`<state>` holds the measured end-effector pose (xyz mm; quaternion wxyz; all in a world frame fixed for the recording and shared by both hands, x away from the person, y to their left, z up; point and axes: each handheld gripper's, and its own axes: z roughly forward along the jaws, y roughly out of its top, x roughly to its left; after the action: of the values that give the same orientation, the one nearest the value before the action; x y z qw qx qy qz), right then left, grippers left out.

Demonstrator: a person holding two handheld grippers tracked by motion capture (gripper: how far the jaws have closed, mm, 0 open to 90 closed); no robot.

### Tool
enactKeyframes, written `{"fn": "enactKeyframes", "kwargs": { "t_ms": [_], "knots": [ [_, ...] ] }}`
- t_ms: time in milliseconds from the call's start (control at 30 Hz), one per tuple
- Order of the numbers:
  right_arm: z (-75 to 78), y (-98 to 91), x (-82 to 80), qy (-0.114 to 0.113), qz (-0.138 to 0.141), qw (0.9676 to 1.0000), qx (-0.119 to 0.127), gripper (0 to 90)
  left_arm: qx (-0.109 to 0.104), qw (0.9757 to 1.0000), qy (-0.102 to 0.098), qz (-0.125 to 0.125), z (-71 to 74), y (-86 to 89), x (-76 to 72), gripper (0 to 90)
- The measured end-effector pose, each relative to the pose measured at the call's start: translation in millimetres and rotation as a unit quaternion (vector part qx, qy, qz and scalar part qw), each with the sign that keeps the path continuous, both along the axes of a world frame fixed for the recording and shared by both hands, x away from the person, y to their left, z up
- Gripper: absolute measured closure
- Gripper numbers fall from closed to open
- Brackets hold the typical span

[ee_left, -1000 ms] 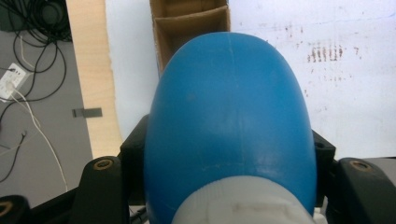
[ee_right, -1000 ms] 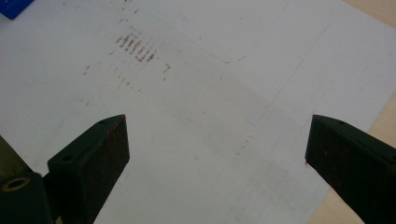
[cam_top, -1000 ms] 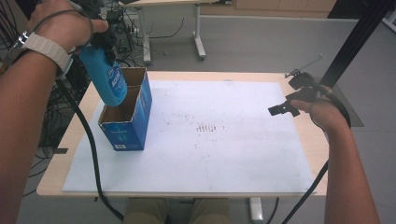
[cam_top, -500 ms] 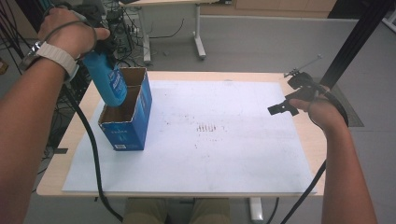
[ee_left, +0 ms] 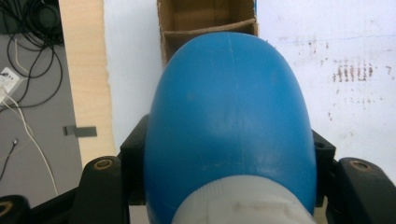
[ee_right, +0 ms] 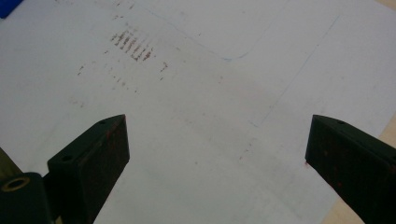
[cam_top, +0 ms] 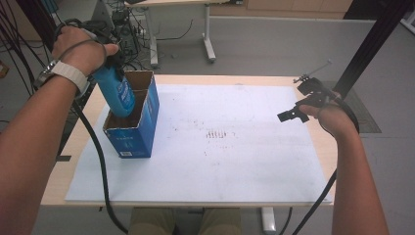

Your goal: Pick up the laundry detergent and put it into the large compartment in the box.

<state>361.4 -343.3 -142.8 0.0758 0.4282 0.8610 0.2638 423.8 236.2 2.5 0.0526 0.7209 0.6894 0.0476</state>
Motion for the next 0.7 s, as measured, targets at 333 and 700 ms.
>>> {"fn": "enactKeyframes", "kwargs": {
  "t_ms": [333, 700],
  "knots": [
    [-6.8, -2.2, 1.1, 0.006, -0.002, 1.0, 0.001, 6.0, 0.0, 1.0, 0.008, -0.004, -19.1, -2.5, 6.5, 38.6],
    [-16.4, -3.4, 5.6, 0.016, -0.004, 0.9999, 0.005, 5.9, -0.001, 0.9998, 0.018, -0.008, -46.2, -1.6, 15.7, 38.6]
  ]
}}
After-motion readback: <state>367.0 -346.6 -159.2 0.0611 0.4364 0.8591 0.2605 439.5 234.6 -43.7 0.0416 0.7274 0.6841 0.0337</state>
